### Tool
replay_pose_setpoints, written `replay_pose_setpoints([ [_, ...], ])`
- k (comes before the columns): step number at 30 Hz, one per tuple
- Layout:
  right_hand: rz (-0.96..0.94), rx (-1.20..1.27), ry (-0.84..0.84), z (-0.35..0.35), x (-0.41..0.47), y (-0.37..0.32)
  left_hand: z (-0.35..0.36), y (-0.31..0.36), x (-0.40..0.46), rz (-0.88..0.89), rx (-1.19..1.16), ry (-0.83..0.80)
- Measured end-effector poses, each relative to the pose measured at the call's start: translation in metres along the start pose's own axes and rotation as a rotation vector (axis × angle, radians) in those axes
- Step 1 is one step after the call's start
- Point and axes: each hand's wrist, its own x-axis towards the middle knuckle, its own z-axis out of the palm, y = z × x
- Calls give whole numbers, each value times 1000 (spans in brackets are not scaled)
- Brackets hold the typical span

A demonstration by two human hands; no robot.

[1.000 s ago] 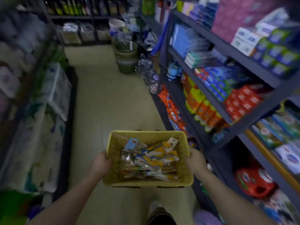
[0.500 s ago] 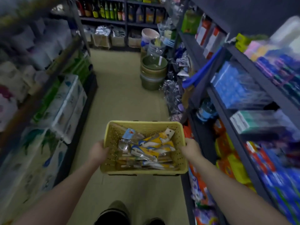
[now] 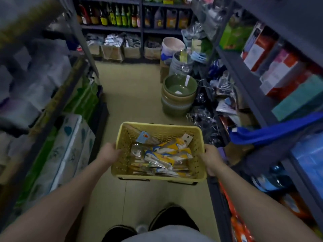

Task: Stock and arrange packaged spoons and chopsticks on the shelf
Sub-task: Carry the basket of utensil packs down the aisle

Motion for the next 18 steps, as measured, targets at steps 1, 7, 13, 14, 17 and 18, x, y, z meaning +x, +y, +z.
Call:
replay_pose_setpoints([
  [1, -3, 5, 1, 0, 25, -11, -3, 14, 25, 2, 3, -1],
  [7, 23, 67, 26, -5, 203, -78, -18, 107, 197, 28, 51, -19],
  [13, 52, 122, 8, -27, 367, -177, -48, 199, 337, -11, 6, 17],
  [14, 53, 122, 8, -28, 394, -193, -54, 213, 364, -11, 11, 33],
  [17, 53, 124, 19, -27, 451, -231, -65, 241, 425, -23, 13, 35],
  [18, 52, 121, 16, -23, 475, -243, -69, 249, 452, -28, 9, 32],
])
